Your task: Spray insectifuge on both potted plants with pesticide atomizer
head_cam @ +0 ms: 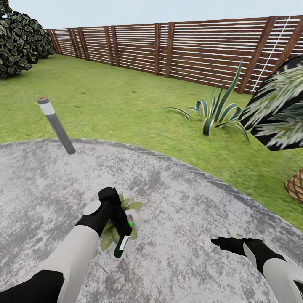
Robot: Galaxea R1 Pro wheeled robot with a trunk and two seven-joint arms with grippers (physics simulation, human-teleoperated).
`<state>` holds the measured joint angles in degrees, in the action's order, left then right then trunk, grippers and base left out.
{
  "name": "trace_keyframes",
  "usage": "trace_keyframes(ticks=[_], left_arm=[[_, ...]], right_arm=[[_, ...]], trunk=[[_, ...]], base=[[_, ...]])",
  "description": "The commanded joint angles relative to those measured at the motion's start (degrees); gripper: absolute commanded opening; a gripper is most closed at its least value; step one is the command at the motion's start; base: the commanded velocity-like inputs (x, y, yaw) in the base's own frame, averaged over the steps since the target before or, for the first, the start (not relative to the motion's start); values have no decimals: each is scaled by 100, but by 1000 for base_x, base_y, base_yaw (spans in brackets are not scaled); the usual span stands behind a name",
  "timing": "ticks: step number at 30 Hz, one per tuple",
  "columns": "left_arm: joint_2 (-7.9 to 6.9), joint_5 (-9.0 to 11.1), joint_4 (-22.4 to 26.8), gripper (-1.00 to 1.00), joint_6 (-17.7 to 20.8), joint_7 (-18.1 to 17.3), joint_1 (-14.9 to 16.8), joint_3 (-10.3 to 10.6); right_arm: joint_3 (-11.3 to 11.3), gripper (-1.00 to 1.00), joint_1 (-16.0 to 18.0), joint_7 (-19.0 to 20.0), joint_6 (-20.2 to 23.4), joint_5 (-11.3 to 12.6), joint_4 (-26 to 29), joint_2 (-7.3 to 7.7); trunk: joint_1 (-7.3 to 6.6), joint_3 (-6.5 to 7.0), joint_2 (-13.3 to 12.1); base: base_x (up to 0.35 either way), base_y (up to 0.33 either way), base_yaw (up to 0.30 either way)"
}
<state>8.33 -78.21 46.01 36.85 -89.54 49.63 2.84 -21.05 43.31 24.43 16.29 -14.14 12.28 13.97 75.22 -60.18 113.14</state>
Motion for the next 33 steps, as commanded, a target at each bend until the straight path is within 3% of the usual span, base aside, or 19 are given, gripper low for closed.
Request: trace_keyframes(ticks=[1,15,28,33], left_arm=[[-18,-43,2,-100,55,-46,2,4],[-44,-45,4,-100,59,-46,2,6],[-42,-45,13,-100,59,-46,2,15],[-35,-43,-2,-100,65,-46,2,15]], right_arm=[[-49,100,2,35,32,-54,11,-3],[-49,100,-7,35,32,-54,11,-8],[-49,100,-7,35,31,-54,11,-6],[-49,100,-7,35,32,-54,11,-1]], trunk=[[-2,-4,2],[-2,-4,2],[-2,-4,2],[-2,-4,2]], base=[[-180,0,0],[-280,121,0],[-17,304,0],[0,91,0]])
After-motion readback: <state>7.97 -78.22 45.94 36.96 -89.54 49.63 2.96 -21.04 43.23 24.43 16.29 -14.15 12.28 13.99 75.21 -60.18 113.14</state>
